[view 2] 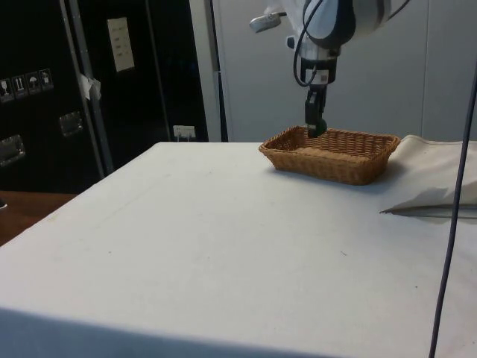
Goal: Pick up the ball and place it into the basket.
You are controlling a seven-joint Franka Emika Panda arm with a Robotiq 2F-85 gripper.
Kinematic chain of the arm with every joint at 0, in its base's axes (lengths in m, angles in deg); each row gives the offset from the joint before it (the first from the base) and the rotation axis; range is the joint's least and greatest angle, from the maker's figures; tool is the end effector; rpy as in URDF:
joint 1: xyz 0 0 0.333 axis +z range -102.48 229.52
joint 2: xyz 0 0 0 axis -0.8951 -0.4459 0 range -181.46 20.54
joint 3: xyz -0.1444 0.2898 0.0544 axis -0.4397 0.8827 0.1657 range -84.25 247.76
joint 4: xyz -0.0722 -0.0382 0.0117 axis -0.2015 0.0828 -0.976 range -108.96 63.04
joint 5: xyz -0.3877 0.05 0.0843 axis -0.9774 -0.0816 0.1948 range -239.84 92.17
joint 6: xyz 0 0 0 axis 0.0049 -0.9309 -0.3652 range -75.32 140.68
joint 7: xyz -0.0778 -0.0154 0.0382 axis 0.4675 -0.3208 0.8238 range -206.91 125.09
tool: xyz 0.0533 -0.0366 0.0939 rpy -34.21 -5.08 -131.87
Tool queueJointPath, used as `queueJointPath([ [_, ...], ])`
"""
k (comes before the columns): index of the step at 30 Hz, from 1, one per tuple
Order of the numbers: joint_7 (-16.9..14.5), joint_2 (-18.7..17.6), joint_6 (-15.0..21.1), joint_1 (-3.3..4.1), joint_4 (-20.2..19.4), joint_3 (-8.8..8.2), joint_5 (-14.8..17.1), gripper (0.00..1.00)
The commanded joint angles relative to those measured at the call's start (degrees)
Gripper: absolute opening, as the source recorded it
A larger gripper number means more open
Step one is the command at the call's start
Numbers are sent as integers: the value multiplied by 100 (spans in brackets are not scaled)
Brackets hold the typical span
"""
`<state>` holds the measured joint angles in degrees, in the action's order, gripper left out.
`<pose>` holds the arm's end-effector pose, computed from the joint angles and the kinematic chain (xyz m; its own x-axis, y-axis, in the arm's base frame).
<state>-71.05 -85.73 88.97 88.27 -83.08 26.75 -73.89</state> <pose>0.3919 -0.2349 0.2481 0.9934 0.0163 0.1137 -0.0014 -0.9881 0.1536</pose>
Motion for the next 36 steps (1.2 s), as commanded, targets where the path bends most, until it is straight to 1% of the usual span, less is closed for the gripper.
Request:
queueJointPath([
  [1, 0, -17, 17, 0, -17, 0, 6, 1],
  [2, -86, 17, 201, -29, -155, 69, 143, 1],
  [8, -115, -52, 275, -52, -212, 74, 206, 1],
  [9, -115, -57, 275, -52, -218, 74, 218, 1],
  [10, -6, -126, 109, -6, -80, -11, 80, 1],
  [11, -115, -63, 281, -57, -223, 74, 229, 1],
  [16, -103, -97, 275, -69, -275, 86, 286, 1],
  [18, -97, -103, 269, -69, -286, 92, 309, 1],
  [19, -6, -149, 109, -17, -143, -17, 149, 1],
  [20, -97, -109, 269, -69, -292, 92, 321, 1],
  [27, -97, -132, 241, -69, -327, 103, 447, 1],
  [28, -6, -178, 103, -17, -178, -17, 269, 1],
  [29, -97, -132, 235, -69, -327, 103, 464, 1],
  [35, -109, -166, 223, -86, -321, 103, 607, 1],
  [36, -6, -223, 103, -17, -195, -17, 435, 1],
])
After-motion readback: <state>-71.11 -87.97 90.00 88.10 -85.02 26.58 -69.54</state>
